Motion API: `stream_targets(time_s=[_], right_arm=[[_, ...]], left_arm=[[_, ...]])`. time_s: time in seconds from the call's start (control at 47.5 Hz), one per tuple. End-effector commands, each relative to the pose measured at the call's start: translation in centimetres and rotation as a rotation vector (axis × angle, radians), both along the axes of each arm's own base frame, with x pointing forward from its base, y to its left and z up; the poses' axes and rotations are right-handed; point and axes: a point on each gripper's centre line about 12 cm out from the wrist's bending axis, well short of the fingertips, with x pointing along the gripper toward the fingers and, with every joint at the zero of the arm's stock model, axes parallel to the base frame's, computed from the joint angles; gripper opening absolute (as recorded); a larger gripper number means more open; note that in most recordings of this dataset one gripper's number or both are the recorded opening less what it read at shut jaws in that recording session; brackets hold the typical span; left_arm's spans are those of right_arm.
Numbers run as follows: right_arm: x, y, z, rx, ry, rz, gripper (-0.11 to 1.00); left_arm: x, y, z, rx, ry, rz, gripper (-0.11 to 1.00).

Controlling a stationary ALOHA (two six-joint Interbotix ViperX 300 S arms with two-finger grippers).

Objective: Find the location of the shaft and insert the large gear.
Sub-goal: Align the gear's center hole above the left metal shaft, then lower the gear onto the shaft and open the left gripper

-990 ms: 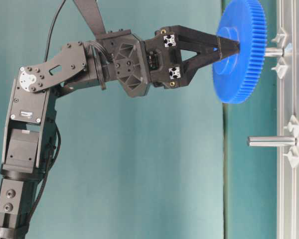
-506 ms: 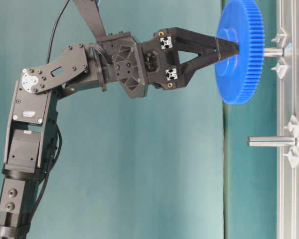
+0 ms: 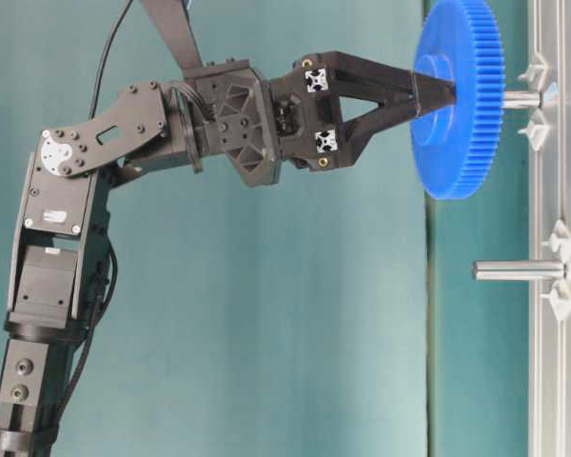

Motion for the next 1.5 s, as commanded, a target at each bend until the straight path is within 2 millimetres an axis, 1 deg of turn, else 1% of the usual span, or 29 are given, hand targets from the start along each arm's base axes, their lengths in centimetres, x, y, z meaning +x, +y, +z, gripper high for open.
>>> stream_targets(time_s=[0.0, 0.126, 0.211, 0.253, 0.485, 1.096, 1.475], right_arm=[[0.2, 0.0, 0.3, 0.009, -0.011, -0.007, -0.01], [0.2, 0.0, 0.4, 0.007, -0.013, -0.006, -0.01], [0.2, 0.0, 0.4, 0.007, -0.013, -0.006, -0.01], [0.2, 0.0, 0.3, 0.007, -0.011, -0.006, -0.01], [0.2, 0.0, 0.4, 0.007, -0.013, -0.006, -0.01], [0.1, 0.0, 0.5, 0.007, -0.017, -0.006, -0.01], [0.1, 0.0, 0.5, 0.007, -0.017, -0.006, -0.01]], left_arm=[[-0.1, 0.4, 3.2, 0.012, -0.065, 0.005, 0.7], [-0.2, 0.3, 3.1, 0.009, -0.047, 0.005, 0.72], [-0.3, 0.3, 3.2, 0.009, -0.047, 0.006, 0.79], [-0.2, 0.2, 3.2, 0.009, -0.048, 0.005, 0.8], [0.0, -0.3, 4.0, 0.011, -0.073, -0.007, 0.78], [0.1, -0.3, 4.0, 0.012, -0.073, -0.004, 0.78], [0.2, -1.1, 4.1, 0.01, -0.073, -0.018, 0.78]])
